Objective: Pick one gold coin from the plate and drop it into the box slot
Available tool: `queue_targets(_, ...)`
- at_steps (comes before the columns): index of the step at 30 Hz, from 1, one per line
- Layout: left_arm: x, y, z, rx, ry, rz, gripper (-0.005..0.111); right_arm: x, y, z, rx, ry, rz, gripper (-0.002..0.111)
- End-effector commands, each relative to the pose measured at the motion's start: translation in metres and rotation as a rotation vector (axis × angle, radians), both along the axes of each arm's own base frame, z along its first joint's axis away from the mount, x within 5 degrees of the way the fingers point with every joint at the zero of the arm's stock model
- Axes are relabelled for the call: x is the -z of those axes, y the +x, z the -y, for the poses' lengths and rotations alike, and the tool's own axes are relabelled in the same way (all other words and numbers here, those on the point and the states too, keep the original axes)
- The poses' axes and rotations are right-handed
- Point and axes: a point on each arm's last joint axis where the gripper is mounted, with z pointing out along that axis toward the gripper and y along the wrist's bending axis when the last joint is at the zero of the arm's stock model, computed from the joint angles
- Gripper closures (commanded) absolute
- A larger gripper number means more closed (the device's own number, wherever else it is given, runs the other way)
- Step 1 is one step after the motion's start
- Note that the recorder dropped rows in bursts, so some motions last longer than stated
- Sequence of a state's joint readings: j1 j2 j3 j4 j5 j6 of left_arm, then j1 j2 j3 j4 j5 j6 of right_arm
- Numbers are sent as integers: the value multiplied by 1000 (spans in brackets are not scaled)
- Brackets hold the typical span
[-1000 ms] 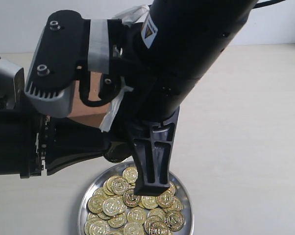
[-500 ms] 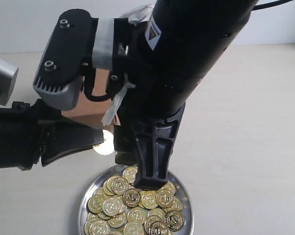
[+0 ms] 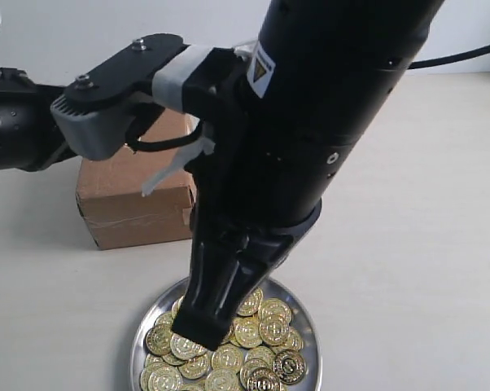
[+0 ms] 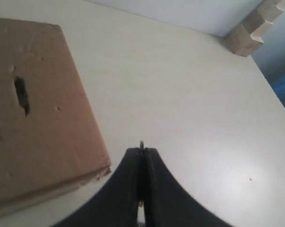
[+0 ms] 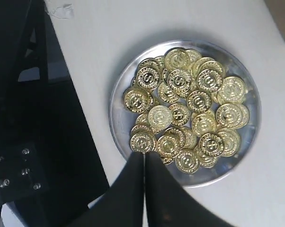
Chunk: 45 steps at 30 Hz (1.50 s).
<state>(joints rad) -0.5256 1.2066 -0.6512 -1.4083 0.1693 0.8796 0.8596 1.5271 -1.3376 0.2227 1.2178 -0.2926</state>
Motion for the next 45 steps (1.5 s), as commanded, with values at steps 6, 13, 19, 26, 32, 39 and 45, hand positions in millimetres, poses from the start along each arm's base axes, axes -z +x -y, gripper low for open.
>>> queue_targets(6, 19, 44, -1, -204, 166, 42, 107, -13, 8, 20, 243, -86, 133, 108)
queue_targets(13, 25, 65, -3, -324, 246, 62, 107, -37, -5, 33, 267, -7, 165, 108)
queue_targets(19, 25, 74, 11, -387, 327, 66, 107, -50, -12, 42, 298, 38, 182, 108)
queue_targets(26, 23, 85, 48, -366, 412, 99, 107, -62, -20, 51, 300, 78, 207, 108)
queue_targets(32, 33, 90, 55, -398, 374, 61, 107, -68, -26, 59, 300, 100, 221, 108)
queue_targets(39, 44, 98, 60, -397, 422, 55, 107, -61, -30, 63, 299, 82, 210, 108)
queue_targets(45, 56, 107, 51, -416, 459, 33, 107, -61, -30, 63, 299, 83, 211, 108)
